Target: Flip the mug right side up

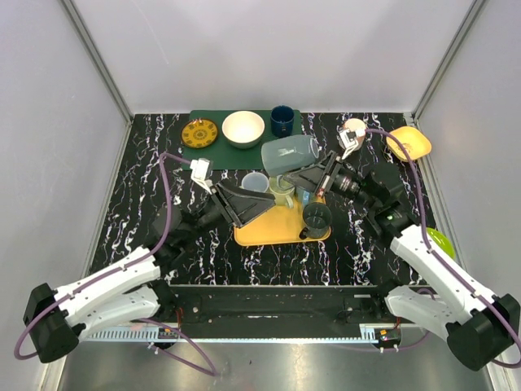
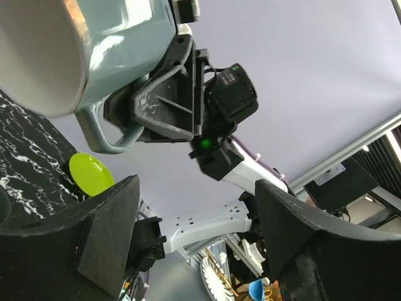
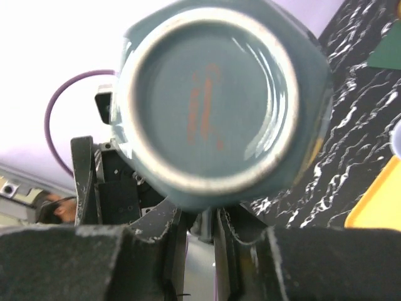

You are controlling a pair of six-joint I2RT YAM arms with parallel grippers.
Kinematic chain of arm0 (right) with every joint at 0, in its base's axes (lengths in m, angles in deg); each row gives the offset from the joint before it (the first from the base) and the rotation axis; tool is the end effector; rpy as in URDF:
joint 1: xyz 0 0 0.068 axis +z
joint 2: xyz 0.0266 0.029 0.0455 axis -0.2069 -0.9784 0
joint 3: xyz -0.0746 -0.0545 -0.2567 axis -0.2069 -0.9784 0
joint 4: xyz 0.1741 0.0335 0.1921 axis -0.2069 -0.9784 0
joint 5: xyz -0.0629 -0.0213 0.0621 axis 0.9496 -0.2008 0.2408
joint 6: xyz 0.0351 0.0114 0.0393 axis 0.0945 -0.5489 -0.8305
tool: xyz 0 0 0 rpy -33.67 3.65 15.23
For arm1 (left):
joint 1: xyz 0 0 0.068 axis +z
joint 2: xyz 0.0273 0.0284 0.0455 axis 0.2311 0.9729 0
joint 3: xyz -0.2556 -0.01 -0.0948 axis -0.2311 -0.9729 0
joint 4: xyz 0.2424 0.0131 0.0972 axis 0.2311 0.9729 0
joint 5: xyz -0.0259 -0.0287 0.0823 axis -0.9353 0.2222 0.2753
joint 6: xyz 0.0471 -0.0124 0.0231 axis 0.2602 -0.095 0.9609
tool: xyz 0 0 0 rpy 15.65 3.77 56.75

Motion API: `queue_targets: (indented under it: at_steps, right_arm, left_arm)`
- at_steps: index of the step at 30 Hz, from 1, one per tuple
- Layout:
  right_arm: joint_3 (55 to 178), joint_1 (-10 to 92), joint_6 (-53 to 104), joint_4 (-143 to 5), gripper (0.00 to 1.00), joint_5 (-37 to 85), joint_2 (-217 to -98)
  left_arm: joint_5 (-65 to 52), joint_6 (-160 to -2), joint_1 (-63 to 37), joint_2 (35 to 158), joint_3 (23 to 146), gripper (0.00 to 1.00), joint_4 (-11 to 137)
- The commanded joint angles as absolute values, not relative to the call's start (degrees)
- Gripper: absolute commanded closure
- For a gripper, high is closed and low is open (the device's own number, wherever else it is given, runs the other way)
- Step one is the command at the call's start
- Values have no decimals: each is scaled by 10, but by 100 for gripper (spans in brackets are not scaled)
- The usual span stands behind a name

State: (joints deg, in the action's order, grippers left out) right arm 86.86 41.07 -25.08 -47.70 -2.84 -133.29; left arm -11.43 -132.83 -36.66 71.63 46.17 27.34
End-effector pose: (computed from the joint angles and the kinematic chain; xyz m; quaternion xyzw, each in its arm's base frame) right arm 0.1906 0.1291 0.3661 -0.0673 0.6519 0.6380 0.4044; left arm 0.1258 -0.1629 0.3445 0.0316 0.5682 -0.7196 0.3979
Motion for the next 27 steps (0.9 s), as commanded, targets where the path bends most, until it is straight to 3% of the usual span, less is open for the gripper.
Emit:
queue_targets:
  at_steps: [1, 6, 15, 21, 27]
  right_arm:
    - [973, 408, -149, -556, 100, 32, -1287]
    - [1045, 408, -49, -741, 100, 163, -1293]
    - [1102, 384, 5, -801, 100, 217, -1347]
    - [1101, 373, 53, -788, 100, 242, -1343]
    - [970, 272, 33, -640, 100, 216, -1302]
  left_arm:
    - [-106, -1297, -354, 667, 444, 23, 315]
    - [-88, -1283, -345, 613, 421, 23, 364]
    - [-69, -1252, -344, 584, 411, 23, 395]
    - [-62, -1233, -345, 579, 419, 23, 410]
    - [-55, -1229, -344, 545, 396, 23, 440]
